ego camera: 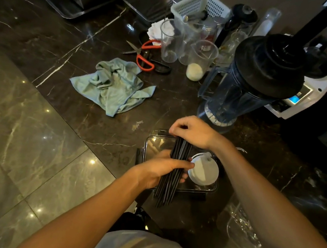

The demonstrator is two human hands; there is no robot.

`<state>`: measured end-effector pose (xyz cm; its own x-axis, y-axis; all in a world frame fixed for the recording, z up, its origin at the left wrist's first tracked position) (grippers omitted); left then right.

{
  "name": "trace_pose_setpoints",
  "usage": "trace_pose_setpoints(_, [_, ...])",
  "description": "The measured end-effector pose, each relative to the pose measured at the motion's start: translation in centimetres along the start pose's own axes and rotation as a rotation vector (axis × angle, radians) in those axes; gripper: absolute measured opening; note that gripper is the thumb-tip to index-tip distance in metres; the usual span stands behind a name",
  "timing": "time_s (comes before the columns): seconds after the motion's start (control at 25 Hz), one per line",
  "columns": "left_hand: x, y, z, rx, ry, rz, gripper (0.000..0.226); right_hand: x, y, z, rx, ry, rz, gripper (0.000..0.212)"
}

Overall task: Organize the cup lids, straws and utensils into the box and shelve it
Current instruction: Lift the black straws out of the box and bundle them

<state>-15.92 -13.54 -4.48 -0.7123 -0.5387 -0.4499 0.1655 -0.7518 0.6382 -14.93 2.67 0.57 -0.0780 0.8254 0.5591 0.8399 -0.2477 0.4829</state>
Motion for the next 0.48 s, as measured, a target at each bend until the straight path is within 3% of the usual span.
trace_pose_setpoints(0.12, [1.0, -0.9, 0.1, -0.073, 0.136, 0.143, 0.027, -0.5, 1.0, 0.1, -0.089, -0.173, 0.478, 0.021])
trace_pose_setpoints(0.2, [2.1, -1.4, 0.6, -0.135, 0.251, 0.226, 0.020, -2.2, 3.2, 0.4, -0.152, -0.313, 0.638, 0.013])
trace_pose_setpoints(0.32, [3.0, -2.1, 1.4, -0.202, 0.404, 0.275, 0.005, -6.3, 7.1, 1.3, -0.289, -0.412, 0.378, 0.014])
trace_pose_setpoints(0.4, [3.0, -2.4, 1.6, -0.213, 0.430, 0.257, 0.004, -8.6, 8.6, 1.8, -0.343, -0.542, 0.141, 0.031])
trace_pose_setpoints(0.48, [2.5, -2.4, 1.3, -0.193, 0.354, 0.199, 0.002, -10.2, 9.0, 2.3, -0.368, -0.613, 0.074, 0.041])
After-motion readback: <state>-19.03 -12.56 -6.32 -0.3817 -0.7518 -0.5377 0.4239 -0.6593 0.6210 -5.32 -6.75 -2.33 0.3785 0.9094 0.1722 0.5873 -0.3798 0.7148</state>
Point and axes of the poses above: each hand's wrist, its own y-axis away from the middle knuckle, its own x-axis out of the back of the hand, z = x × y, the point moved 1 cm from there along -y, towards the middle knuckle, and after that the axes turned 3 degrees about -x, right-handed, at the moved point
